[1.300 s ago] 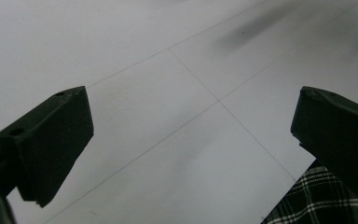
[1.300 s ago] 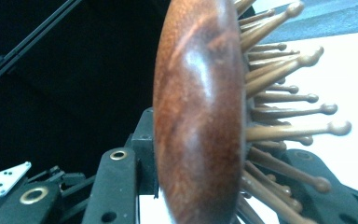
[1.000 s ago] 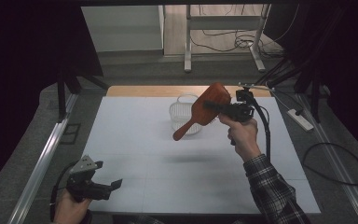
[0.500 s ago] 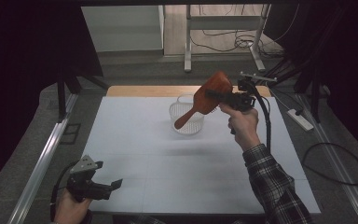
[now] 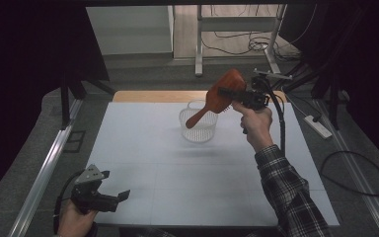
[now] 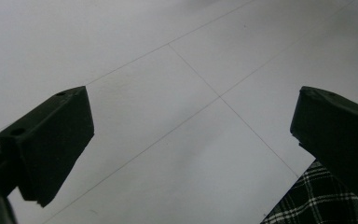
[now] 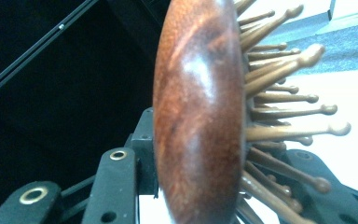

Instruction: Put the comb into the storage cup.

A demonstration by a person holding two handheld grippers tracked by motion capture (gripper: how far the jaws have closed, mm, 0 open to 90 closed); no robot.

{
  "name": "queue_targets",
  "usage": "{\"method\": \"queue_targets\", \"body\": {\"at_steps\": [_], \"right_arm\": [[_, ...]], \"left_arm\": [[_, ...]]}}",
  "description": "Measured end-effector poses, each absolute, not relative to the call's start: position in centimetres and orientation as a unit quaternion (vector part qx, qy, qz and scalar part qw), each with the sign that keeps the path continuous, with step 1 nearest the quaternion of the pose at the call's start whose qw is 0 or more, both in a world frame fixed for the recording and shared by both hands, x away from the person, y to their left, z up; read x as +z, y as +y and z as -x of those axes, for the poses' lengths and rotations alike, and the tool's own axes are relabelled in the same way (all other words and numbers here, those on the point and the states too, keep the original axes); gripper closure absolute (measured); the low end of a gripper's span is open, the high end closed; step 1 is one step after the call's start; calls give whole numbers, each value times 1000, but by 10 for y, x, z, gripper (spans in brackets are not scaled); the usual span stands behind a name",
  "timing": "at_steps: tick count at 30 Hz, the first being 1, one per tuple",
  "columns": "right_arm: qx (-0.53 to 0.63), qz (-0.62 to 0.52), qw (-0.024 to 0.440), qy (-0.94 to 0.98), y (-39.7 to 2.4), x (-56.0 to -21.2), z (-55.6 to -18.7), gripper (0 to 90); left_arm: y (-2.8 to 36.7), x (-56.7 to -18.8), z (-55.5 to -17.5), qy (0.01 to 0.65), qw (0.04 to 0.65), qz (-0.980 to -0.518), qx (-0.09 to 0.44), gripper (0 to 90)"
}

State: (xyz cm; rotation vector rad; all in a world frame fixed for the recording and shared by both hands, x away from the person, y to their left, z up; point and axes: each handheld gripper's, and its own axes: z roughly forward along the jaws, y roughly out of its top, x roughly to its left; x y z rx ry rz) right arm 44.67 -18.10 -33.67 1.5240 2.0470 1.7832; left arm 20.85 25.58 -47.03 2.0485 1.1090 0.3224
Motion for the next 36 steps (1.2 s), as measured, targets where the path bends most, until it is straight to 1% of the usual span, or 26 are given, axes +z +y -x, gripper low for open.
{"method": "queue_targets", "body": {"at_steps": [14,36], "right_arm": [[562,-502,39,656,-177,-343,-461,559],[537,-511,57,669,-161,-363,-474,558]], "left_arm": [[256,-470,-209,433,383,-806,126,3],[256,-471,-209,434,382,-807,122,3]]}}
